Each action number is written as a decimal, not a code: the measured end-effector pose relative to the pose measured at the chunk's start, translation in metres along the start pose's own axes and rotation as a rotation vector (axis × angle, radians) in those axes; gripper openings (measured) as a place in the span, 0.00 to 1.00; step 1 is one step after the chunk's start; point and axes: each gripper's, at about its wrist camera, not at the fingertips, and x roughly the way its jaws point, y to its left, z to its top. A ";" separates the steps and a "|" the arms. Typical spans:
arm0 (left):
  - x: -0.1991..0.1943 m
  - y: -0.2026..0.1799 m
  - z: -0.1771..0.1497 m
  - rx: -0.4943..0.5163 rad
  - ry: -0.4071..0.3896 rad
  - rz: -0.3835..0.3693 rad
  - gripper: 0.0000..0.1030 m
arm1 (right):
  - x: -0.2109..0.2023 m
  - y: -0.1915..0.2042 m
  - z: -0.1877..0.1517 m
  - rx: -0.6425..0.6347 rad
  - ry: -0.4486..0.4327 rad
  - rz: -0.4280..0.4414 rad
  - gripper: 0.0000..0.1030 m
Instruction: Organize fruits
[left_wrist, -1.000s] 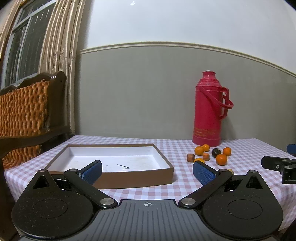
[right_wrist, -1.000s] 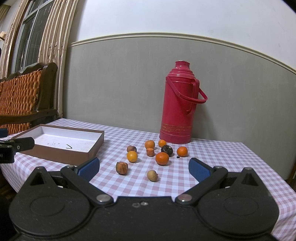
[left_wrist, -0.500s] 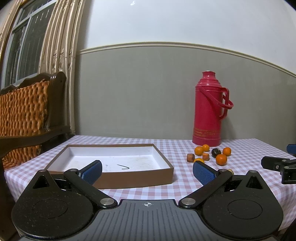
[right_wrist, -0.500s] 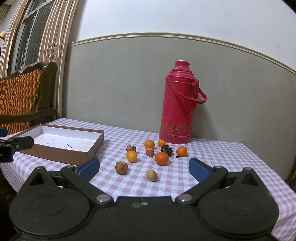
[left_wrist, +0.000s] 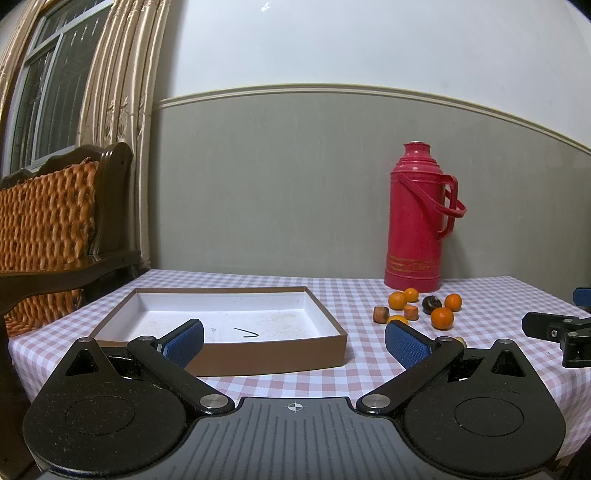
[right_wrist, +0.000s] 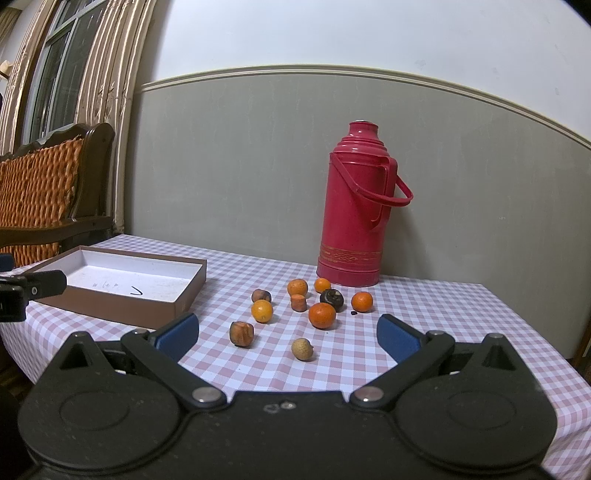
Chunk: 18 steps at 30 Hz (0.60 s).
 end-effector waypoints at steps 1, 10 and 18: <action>0.000 0.000 0.000 0.000 0.000 0.001 1.00 | 0.000 -0.001 0.000 0.001 -0.001 0.000 0.94; -0.001 0.000 0.001 0.000 -0.001 0.006 1.00 | 0.000 0.000 0.000 -0.001 0.000 0.001 0.94; -0.001 0.001 0.001 0.000 -0.001 0.006 1.00 | 0.000 0.000 0.000 -0.002 0.001 0.001 0.94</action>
